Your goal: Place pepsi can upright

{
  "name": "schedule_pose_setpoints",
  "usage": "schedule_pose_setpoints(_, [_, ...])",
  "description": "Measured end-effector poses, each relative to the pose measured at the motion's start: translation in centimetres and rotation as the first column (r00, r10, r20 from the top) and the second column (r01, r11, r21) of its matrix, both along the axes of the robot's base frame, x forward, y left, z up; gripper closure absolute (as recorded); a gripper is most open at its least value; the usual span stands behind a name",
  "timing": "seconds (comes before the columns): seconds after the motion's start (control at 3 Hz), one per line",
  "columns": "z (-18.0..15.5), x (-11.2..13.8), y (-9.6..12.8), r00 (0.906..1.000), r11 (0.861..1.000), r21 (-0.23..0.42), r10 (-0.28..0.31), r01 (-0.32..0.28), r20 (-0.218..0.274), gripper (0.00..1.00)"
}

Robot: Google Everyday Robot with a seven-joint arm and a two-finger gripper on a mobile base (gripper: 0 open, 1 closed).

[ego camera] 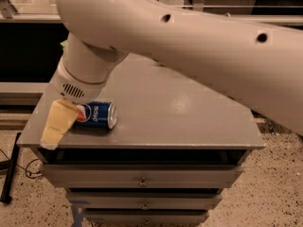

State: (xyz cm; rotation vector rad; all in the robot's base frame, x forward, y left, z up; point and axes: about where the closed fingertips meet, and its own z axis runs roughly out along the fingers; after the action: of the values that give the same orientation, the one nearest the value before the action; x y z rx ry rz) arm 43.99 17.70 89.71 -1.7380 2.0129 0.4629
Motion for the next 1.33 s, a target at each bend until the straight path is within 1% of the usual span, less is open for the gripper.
schedule_pose_setpoints(0.33, [-2.5,1.0,1.5,0.9994,1.0,-0.016,0.018,-0.017,0.03,0.0])
schedule_pose_setpoints(0.67, [-3.9,2.7,1.9,0.9965,0.999,-0.04,0.036,-0.033,0.075,0.0])
schedule_pose_setpoints(1.0, [-4.8,4.0,1.8,0.9925,0.996,-0.076,0.049,-0.041,0.112,0.0])
schedule_pose_setpoints(1.33, [-6.0,5.3,1.1,0.987,0.99,-0.132,0.073,-0.054,0.143,0.0])
